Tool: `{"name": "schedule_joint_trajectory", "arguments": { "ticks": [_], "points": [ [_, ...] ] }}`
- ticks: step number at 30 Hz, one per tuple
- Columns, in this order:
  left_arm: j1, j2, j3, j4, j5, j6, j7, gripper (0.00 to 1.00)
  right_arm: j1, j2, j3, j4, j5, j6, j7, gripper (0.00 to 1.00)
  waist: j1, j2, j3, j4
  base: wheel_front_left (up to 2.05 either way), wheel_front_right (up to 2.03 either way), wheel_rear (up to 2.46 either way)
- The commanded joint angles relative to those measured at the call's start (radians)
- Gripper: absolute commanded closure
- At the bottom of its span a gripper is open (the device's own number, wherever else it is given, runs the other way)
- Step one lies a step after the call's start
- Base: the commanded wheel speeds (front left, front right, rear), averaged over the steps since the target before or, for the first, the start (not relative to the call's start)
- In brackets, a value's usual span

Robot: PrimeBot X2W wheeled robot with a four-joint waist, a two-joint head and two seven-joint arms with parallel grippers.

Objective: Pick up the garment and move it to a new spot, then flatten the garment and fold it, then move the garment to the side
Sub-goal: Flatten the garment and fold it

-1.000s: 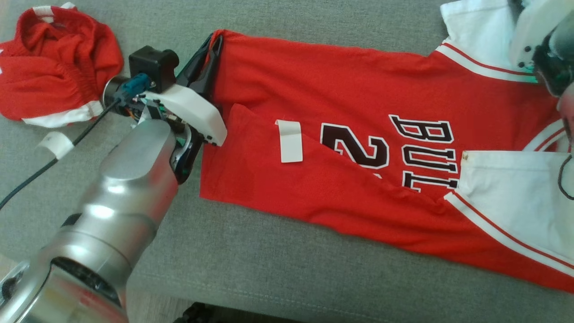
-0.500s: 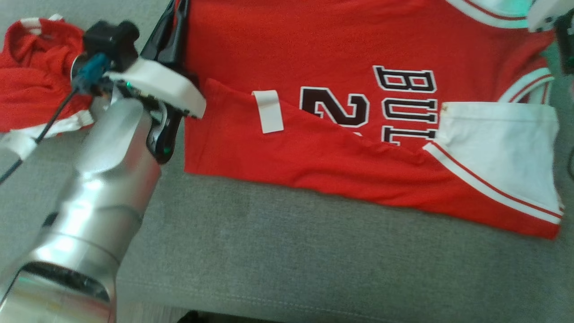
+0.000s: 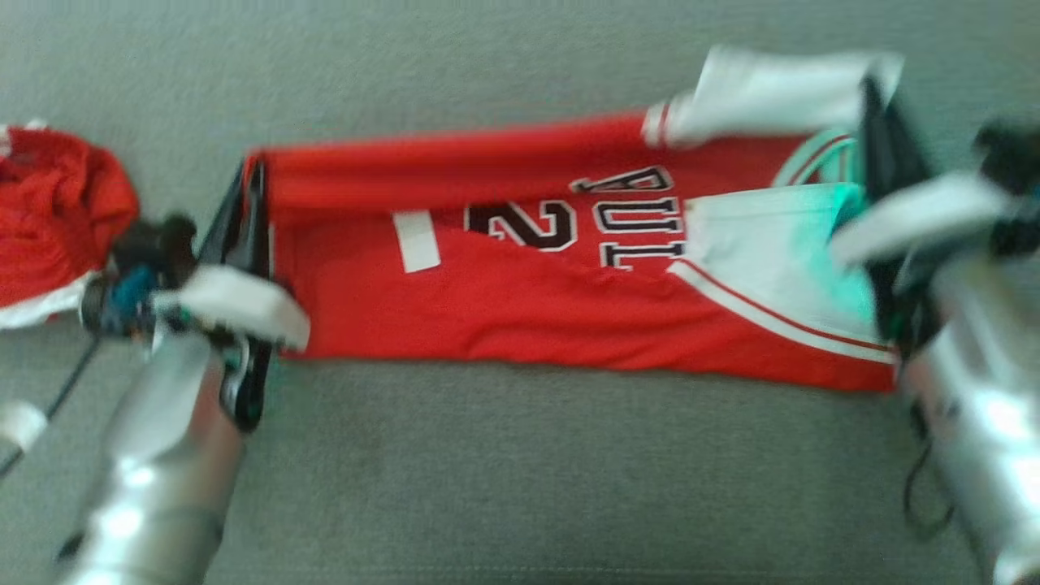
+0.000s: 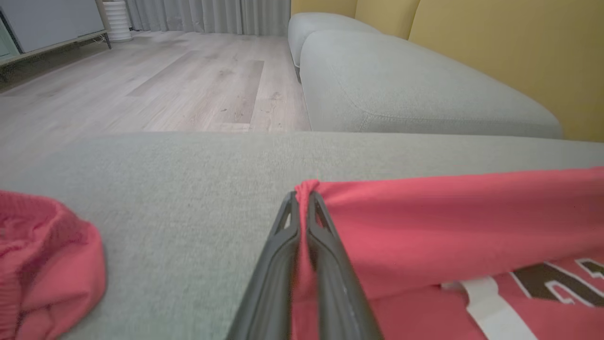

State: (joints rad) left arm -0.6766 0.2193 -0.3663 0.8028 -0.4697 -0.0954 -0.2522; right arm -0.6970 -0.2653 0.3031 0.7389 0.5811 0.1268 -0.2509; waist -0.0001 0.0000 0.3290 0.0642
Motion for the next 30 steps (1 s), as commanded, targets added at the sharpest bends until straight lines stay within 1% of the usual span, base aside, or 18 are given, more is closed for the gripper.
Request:
{"name": "schedule_joint_trajectory", "arguments": {
  "ticks": [1,4,6,8,10,11,12,13,14,15,16,18,20,24,28,30],
  "points": [
    [0.011,0.049,0.047,-0.024,0.020,0.005,-0.009,1.00,0.034,0.009,0.023,-0.058,0.021,0.004,-0.011,1.00,0.0001,0.0000,-0.041,-0.038,0.00,0.00,0.00],
    [0.075,0.045,0.085,-0.031,0.052,0.006,-0.009,1.00,0.141,0.017,0.036,-0.121,0.066,0.004,-0.011,1.00,0.0001,0.0000,-0.064,-0.055,0.00,0.00,0.00],
    [0.113,0.036,0.104,-0.028,0.070,0.003,-0.009,1.00,0.196,0.023,0.036,-0.140,0.088,0.004,-0.011,1.00,0.0001,0.0000,-0.076,-0.061,0.00,0.00,0.00],
    [0.142,0.025,0.121,-0.024,0.085,0.001,-0.009,0.96,0.237,0.031,0.035,-0.144,0.103,0.004,-0.011,1.00,0.0001,0.0000,-0.086,-0.064,0.00,0.00,0.00],
    [0.166,0.012,0.139,-0.026,0.102,0.000,-0.009,0.84,0.266,0.041,0.032,-0.140,0.112,0.004,-0.011,1.00,0.0001,0.0000,-0.096,-0.064,0.00,0.00,0.00],
    [0.177,0.006,0.149,-0.027,0.109,-0.001,-0.009,0.74,0.278,0.047,0.031,-0.135,0.119,0.004,-0.011,1.00,0.0001,0.0000,-0.101,-0.064,0.00,0.00,0.00],
    [0.187,0.000,0.158,-0.029,0.117,-0.001,-0.009,0.54,0.288,0.053,0.032,-0.125,0.126,0.004,-0.011,1.00,0.0001,0.0000,-0.107,-0.063,0.00,0.00,0.00],
    [0.197,-0.005,0.170,-0.035,0.125,0.001,-0.009,0.18,0.295,0.058,0.033,-0.114,0.132,0.004,-0.010,1.00,0.0001,0.0000,-0.111,-0.063,0.00,0.00,0.00],
    [0.208,-0.008,0.182,-0.043,0.136,0.005,-0.009,0.00,0.299,0.063,0.033,-0.104,0.136,0.004,-0.010,0.69,0.0001,0.0000,-0.117,-0.062,0.00,0.00,0.00],
    [0.220,-0.012,0.195,-0.052,0.147,0.009,-0.009,0.00,0.302,0.069,0.033,-0.097,0.140,0.004,-0.010,0.10,0.0001,0.0000,-0.124,-0.061,0.00,0.00,0.00],
    [0.233,-0.017,0.207,-0.063,0.158,0.013,-0.009,0.00,0.306,0.075,0.030,-0.092,0.145,0.004,-0.010,0.00,0.0001,0.0000,-0.131,-0.061,0.00,0.00,0.00],
    [0.264,-0.031,0.241,-0.100,0.179,0.030,-0.009,0.00,0.312,0.080,0.009,-0.096,0.134,0.004,-0.010,0.00,0.0001,0.0000,-0.150,-0.060,0.00,0.00,0.00],
    [0.301,-0.048,0.275,-0.146,0.201,0.046,-0.009,0.00,0.323,0.086,-0.035,-0.113,0.096,0.004,-0.011,0.00,0.0001,0.0000,-0.171,-0.058,0.00,0.00,0.00],
    [0.384,-0.085,0.339,-0.248,0.251,0.069,-0.010,0.00,0.367,0.122,-0.148,-0.157,-0.045,0.004,-0.011,0.00,0.0001,0.0000,-0.214,-0.056,0.00,0.00,0.00],
    [0.467,-0.130,0.381,-0.317,0.280,0.071,-0.010,0.00,0.423,0.164,-0.234,-0.174,-0.185,0.004,-0.011,0.00,0.0001,0.0000,-0.257,-0.046,0.00,0.00,0.00],
    [0.509,-0.148,0.399,-0.349,0.287,0.076,-0.010,0.00,0.452,0.185,-0.261,-0.177,-0.225,0.004,-0.011,0.00,0.0001,0.0000,-0.278,-0.043,0.00,0.00,0.00]
  ]
}}
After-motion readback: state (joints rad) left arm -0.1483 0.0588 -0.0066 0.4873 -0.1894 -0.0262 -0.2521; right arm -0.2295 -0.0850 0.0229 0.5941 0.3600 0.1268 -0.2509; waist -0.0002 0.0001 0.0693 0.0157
